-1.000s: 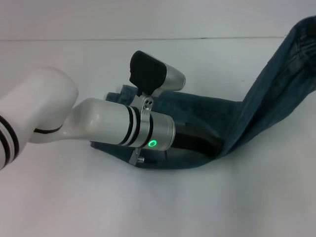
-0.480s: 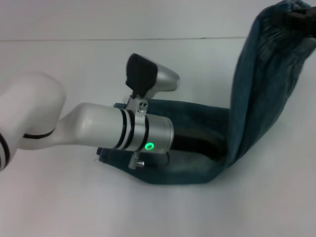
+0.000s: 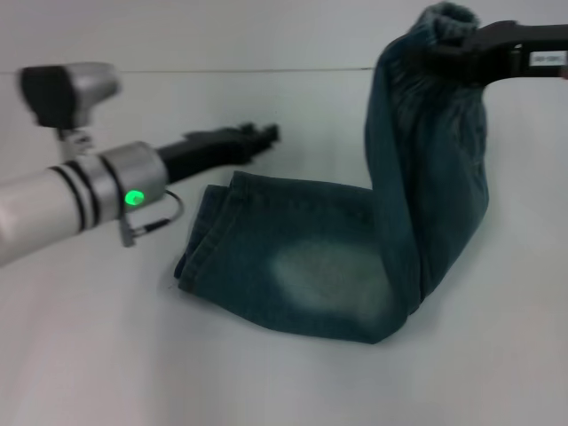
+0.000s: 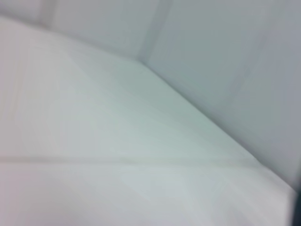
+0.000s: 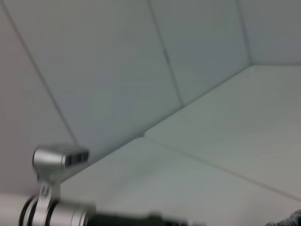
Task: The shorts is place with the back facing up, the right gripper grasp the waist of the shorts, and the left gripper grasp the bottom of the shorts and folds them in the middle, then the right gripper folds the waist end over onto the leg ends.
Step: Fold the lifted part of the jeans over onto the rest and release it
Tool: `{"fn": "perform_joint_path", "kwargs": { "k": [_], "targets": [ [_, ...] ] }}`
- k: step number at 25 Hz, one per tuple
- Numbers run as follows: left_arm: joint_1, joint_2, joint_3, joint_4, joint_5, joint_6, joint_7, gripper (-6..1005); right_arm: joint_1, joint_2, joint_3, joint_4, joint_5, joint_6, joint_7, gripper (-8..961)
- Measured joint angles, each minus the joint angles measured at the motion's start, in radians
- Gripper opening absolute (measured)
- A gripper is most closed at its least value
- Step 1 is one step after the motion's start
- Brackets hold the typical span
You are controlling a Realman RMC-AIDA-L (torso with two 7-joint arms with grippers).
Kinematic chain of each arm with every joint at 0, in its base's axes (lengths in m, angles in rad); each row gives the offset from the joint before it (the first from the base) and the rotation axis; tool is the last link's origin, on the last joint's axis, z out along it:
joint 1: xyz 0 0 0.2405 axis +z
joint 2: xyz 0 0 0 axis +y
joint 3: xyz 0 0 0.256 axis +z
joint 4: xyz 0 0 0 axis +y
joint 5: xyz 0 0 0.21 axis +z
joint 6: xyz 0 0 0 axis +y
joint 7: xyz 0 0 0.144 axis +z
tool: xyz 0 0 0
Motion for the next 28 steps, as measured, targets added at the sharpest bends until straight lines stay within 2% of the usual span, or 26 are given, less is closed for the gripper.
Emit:
{"fn": "perform_joint_path", "kwargs": {
  "k": [3, 7, 13, 16, 28],
  "targets": [
    [0.028, 0.0, -0.105, 0.019, -0.007, 0.006, 0.041, 354, 0.014, 0.0, -0.072, 0.036, 0.002, 0.023, 0.005, 57],
    [0.055, 0.0, -0.188, 0.045, -0.007, 0.019, 0.077, 527, 0.043, 0.001, -0.175, 0.088, 0.015, 0.059, 0.007, 57],
    [0.062, 0.001, -0.251, 0.058, -0.008, 0.022, 0.119, 612, 0.086, 0.001, -0.366, 0.137, 0.058, 0.14, 0.022, 58],
    [0.064, 0.002, -0.263, 0.059, -0.008, 0.022, 0.134, 612, 0.129, -0.001, -0.419, 0.19, 0.058, 0.171, 0.037, 58],
    [0.073, 0.0, -0.278, 0.058, -0.02, 0.023, 0.162, 611, 0.289, -0.001, -0.524, 0.438, 0.052, 0.244, 0.017, 55]
  ]
}}
